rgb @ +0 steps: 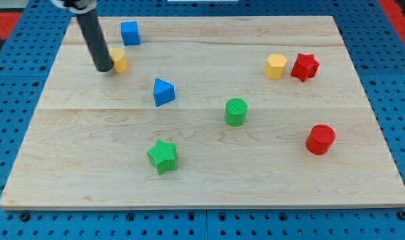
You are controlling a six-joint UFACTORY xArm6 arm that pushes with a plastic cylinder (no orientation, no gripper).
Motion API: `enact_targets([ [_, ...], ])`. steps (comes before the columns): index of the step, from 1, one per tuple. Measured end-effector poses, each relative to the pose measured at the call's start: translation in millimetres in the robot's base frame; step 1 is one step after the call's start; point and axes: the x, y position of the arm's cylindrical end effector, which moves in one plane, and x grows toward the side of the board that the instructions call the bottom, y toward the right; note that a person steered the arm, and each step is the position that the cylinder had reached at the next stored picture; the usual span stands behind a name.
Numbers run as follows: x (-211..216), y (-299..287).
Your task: Push the yellow heart to the yellow hexagon
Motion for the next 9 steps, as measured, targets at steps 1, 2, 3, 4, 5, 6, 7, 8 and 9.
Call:
enact_targets([
  [1, -20, 23],
  [2, -40, 18],
  [3, -50, 27],
  [4, -60, 43],
  [5, -66, 73],
  [6, -63, 126],
  [7, -38, 184],
  [8, -51, 197],
  [9, -55, 154],
])
